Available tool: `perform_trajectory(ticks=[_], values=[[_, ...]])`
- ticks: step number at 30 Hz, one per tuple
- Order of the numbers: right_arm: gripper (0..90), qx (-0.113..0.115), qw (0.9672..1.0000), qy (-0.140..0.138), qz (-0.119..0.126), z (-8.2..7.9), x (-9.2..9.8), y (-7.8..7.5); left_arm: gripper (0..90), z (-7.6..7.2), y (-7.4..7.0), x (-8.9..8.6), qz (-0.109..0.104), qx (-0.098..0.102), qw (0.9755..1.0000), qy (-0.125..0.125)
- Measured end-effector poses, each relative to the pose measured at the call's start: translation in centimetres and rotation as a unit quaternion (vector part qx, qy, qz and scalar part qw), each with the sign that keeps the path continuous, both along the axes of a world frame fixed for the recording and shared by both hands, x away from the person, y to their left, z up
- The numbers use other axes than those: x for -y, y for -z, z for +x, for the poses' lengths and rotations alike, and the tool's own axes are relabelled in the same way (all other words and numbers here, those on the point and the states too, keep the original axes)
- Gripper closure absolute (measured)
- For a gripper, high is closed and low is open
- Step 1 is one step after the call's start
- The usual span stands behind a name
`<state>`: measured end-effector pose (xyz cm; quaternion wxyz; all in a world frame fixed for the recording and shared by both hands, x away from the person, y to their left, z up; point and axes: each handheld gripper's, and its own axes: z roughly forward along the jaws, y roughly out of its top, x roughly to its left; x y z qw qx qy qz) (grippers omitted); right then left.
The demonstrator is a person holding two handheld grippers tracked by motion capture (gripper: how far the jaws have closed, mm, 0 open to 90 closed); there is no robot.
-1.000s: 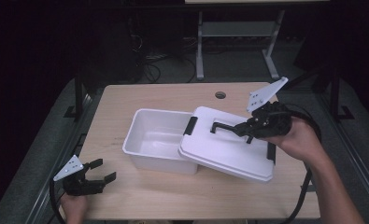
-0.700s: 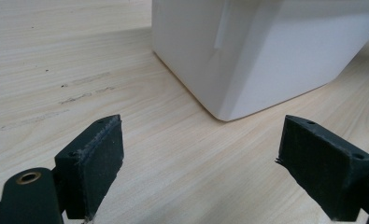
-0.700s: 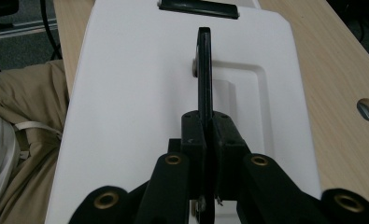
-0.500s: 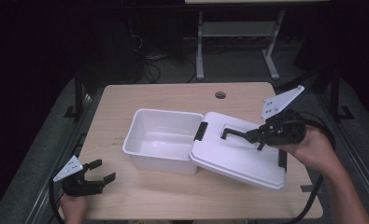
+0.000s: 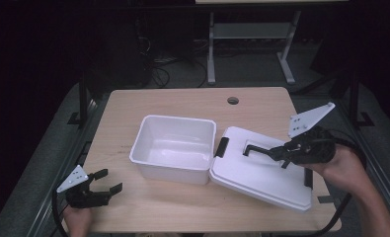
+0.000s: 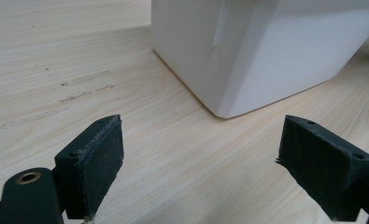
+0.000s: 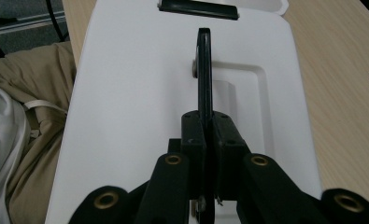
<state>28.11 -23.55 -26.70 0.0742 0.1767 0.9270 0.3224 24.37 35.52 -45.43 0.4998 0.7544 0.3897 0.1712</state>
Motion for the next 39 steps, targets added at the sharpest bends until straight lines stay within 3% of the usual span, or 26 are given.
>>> perform_trajectory(ticks=[7, 17, 39], values=[[84.7, -0.002, 0.9999, 0.003, 0.01, -0.7, 1.1, 0.7, 13.1, 0.0, 0.0, 0.0, 0.002, -0.001, 1.0, 0.0], [84.7, -0.017, 0.9998, 0.005, 0.006, -1.1, 1.7, 2.5, 13.1, 0.0, 0.0, 0.0, -0.002, 0.0, 1.0, -0.003], [84.7, -0.051, 0.9987, 0.002, 0.008, 0.2, 1.2, 7.5, 13.1, -0.1, -0.1, -0.2, -0.002, 0.007, 1.0, -0.005]])
